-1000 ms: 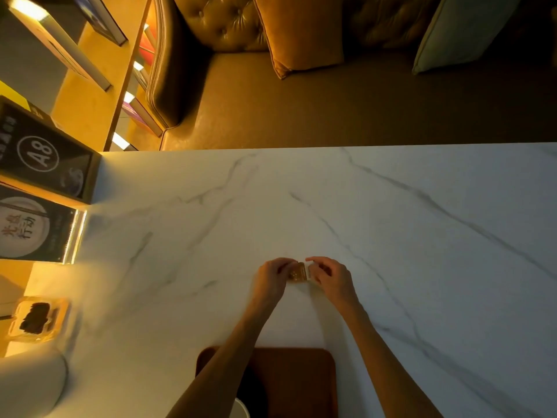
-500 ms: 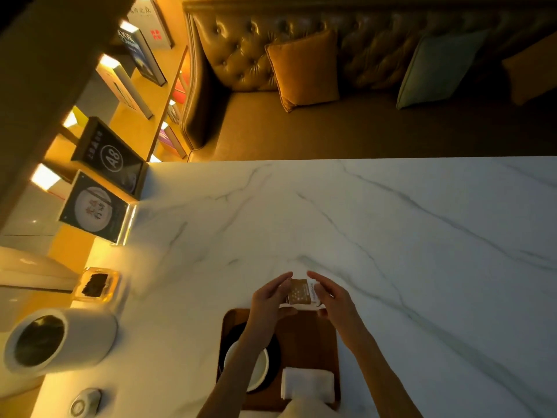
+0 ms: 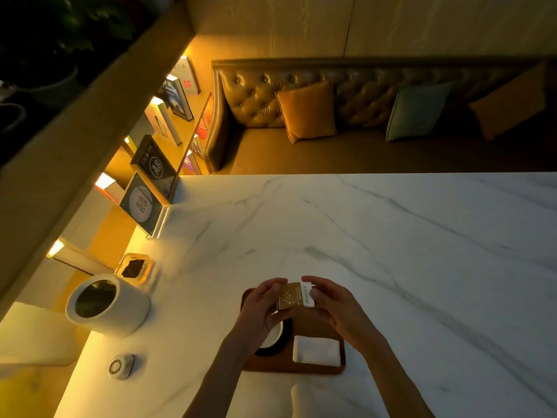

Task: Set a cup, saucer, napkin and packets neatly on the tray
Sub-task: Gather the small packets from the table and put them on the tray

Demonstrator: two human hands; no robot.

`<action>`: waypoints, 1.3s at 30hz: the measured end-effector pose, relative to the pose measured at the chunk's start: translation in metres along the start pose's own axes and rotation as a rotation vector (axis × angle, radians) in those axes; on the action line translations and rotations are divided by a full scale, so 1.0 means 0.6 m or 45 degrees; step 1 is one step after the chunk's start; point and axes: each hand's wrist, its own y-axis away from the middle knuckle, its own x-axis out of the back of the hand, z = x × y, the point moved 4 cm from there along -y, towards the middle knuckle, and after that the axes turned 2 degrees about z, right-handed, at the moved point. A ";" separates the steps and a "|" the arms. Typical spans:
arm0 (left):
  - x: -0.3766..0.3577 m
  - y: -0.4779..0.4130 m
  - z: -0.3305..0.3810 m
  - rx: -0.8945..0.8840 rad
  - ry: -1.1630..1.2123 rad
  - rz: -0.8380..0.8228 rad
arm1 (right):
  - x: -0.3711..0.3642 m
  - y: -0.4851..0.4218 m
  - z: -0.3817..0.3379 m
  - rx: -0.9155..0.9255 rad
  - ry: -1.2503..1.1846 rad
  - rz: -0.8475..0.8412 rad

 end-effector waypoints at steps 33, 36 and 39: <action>-0.009 0.033 0.003 0.051 -0.001 -0.186 | 0.009 0.041 -0.011 0.078 0.101 0.051; -0.006 0.037 0.005 0.054 -0.005 -0.191 | 0.008 0.040 -0.009 0.082 0.120 0.077; -0.002 0.041 0.006 0.064 -0.028 -0.182 | 0.009 0.042 -0.006 0.075 0.147 0.102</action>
